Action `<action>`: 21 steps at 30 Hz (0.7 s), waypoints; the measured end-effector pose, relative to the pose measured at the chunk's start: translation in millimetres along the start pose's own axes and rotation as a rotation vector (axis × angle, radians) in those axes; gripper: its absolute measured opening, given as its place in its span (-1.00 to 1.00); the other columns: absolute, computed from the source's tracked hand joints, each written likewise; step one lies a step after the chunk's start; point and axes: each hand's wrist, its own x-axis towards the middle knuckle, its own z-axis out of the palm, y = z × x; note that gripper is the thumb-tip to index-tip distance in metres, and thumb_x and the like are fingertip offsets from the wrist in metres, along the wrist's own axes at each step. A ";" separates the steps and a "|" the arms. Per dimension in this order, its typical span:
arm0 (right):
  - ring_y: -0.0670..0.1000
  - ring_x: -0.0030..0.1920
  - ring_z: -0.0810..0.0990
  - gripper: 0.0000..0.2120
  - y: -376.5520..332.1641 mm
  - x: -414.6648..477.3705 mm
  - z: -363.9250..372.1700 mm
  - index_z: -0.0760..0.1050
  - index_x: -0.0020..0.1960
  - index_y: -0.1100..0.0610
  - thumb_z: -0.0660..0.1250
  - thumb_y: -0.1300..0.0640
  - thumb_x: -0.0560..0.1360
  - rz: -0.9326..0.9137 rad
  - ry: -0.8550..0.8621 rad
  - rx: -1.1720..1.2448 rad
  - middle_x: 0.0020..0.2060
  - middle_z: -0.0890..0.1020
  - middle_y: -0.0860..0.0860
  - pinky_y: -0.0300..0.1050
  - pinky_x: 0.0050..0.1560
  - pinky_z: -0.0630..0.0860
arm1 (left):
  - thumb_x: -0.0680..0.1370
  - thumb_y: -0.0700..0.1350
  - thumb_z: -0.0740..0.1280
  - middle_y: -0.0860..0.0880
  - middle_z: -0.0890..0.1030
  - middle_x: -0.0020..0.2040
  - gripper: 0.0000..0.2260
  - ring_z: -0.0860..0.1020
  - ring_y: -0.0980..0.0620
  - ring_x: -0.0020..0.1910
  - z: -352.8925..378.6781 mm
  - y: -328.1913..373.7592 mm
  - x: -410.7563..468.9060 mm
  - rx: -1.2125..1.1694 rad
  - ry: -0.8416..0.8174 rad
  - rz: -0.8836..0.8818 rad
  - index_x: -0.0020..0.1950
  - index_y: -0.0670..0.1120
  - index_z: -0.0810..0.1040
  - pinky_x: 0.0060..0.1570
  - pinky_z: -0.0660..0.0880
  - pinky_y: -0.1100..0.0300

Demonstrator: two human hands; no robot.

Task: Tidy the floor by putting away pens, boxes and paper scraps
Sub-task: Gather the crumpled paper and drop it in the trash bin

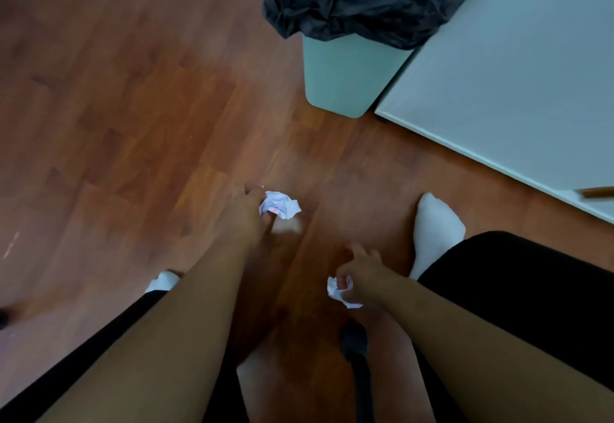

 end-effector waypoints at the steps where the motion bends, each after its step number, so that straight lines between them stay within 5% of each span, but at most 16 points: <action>1: 0.22 0.48 0.06 -0.84 -1.5 3.6 7.2 0.59 0.07 0.04 0.30 0.05 0.54 0.017 0.017 -0.015 0.54 0.02 0.03 0.01 0.35 0.27 | 0.42 -0.11 0.22 -0.26 0.56 0.08 -0.68 0.51 -0.24 0.10 4.3 -2.3 -4.2 0.004 -0.003 -0.007 0.04 -0.30 0.56 -0.02 0.36 0.08; 5: 0.16 0.38 0.25 -0.70 4.5 17.3 33.0 0.49 0.29 0.08 0.27 0.16 0.57 -0.039 0.070 -0.064 0.39 0.27 0.10 -0.09 0.31 0.32 | 0.47 -0.18 0.31 -0.15 0.57 0.09 -0.76 0.51 -0.16 0.12 14.4 -9.1 -20.5 -0.008 -0.027 -0.058 0.12 -0.21 0.55 -0.05 0.33 0.17; 11: 0.12 0.18 0.53 -0.78 -5.5 15.5 -3.3 0.55 0.16 0.12 0.26 0.21 0.54 -0.020 0.123 -0.074 0.20 0.51 0.11 -0.11 0.17 0.44 | 0.51 -0.08 0.36 -0.14 0.47 0.20 -0.73 0.48 -0.18 0.16 -10.8 15.9 -23.9 0.073 -0.037 0.012 0.18 -0.13 0.55 0.08 0.41 0.07; 13: 0.08 0.09 0.58 -0.82 -17.7 9.0 -36.5 0.59 0.01 0.06 0.25 0.20 0.49 -0.068 0.176 -0.001 0.09 0.58 0.09 -0.15 0.10 0.44 | 0.47 -0.07 0.32 -0.11 0.49 0.07 -0.75 0.50 -0.10 0.06 -30.1 32.0 -19.2 0.033 -0.002 0.074 0.08 -0.16 0.58 0.00 0.40 0.10; 15: -0.07 -0.09 0.55 -0.83 -33.8 -10.5 -81.7 0.52 -0.19 -0.08 0.22 0.15 0.47 -0.138 0.302 0.079 -0.10 0.58 -0.01 -0.29 -0.07 0.38 | 0.42 -0.04 0.29 -0.06 0.49 0.01 -0.71 0.52 -0.03 -0.01 -55.8 51.8 -10.3 -0.061 0.058 0.101 0.04 -0.17 0.60 -0.07 0.39 0.14; 17: -0.10 -0.14 0.50 -0.84 -50.5 -37.5 -123.4 0.58 -0.12 0.00 0.25 0.19 0.50 -0.205 0.472 0.084 -0.18 0.46 -0.06 -0.38 -0.15 0.32 | 0.42 0.00 0.29 -0.10 0.49 0.11 -0.65 0.55 -0.07 0.05 -87.8 74.6 -5.1 -0.071 0.109 0.123 0.13 -0.12 0.60 -0.04 0.43 0.14; 21: 0.14 -0.03 0.53 -0.90 -77.8 -91.0 -181.1 0.58 -0.01 0.15 0.32 0.17 0.50 -0.315 0.774 0.069 -0.11 0.47 0.09 -0.09 -0.09 0.43 | 0.45 -0.03 0.32 -0.10 0.44 0.04 -0.76 0.57 -0.14 0.10 -158.6 116.7 -3.6 -0.043 0.209 0.210 0.06 -0.07 0.57 -0.02 0.53 -0.04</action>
